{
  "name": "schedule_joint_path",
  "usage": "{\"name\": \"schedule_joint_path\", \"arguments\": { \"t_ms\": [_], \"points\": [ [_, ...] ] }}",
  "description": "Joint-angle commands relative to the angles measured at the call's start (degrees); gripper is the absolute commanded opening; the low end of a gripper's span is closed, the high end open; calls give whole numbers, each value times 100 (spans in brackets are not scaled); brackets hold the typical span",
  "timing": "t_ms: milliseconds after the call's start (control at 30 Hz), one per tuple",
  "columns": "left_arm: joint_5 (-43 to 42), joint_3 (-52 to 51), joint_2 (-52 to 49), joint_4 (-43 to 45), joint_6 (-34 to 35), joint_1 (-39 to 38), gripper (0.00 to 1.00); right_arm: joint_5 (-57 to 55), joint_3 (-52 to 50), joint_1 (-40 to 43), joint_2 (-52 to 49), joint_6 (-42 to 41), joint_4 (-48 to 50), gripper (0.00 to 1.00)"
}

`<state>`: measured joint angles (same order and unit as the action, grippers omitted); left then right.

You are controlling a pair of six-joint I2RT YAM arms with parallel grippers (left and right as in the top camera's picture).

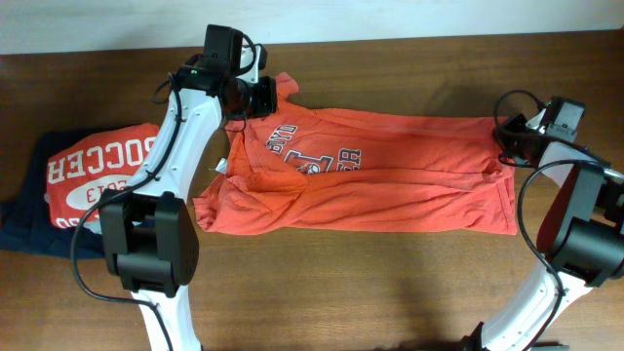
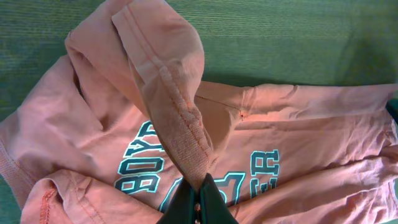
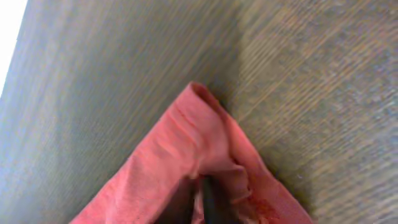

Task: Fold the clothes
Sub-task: 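Pull the right side of the shirt rightward to smooth it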

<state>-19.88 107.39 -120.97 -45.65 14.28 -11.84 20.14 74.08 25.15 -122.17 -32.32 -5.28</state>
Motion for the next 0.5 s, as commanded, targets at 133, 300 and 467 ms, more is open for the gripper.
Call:
{"name": "schedule_joint_path", "arguments": {
  "t_ms": [133,300,467],
  "points": [
    [20,76,92,15,-114,-17,1,251,9,22,-111,-11,-96,4],
    [140,79,101,17,-116,-15,1,448,11,114,411,227,-245,4],
    [345,79,208,22,-118,-11,1,577,11,127,1045,509,-404,4]
  ]
}}
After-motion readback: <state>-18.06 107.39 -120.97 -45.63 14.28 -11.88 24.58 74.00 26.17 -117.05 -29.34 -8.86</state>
